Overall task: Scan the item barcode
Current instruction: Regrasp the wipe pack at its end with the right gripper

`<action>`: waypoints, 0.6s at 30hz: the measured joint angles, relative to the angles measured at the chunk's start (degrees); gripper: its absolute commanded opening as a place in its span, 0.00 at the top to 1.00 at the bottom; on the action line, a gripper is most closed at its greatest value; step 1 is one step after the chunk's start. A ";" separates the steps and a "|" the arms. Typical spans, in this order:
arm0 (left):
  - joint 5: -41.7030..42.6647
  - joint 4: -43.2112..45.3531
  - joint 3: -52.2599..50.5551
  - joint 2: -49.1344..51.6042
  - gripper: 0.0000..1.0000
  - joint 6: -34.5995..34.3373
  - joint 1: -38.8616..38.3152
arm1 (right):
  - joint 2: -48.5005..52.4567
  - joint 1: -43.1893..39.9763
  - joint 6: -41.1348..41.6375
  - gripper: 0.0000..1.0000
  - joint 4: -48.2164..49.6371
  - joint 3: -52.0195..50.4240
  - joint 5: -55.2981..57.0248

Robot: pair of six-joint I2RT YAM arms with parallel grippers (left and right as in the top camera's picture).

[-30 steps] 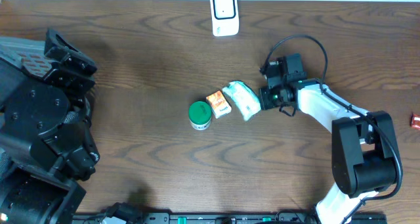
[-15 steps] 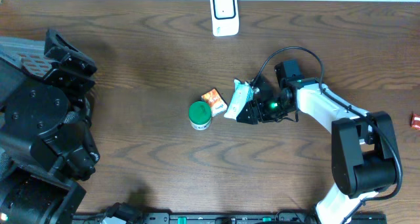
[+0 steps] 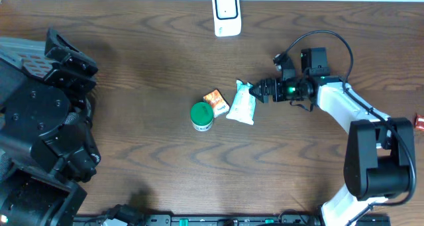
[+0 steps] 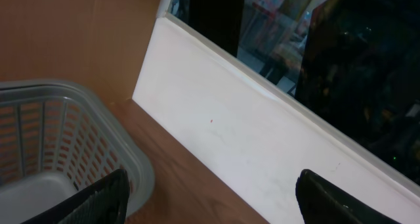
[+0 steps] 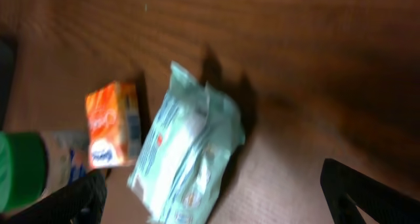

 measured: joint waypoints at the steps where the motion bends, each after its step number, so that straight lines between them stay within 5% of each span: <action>1: 0.02 0.00 0.00 0.00 0.18 0.00 0.00 | 0.92 0.11 -0.02 0.01 1.53 0.04 0.02; 16: 0.00 -0.02 0.00 0.00 0.19 0.00 0.00 | 10.99 0.24 -16.94 0.01 -1.07 4.79 -11.65; 18: 0.00 -0.02 -0.02 0.00 0.18 0.00 0.00 | 11.02 0.24 -19.47 0.10 -2.54 4.87 -12.15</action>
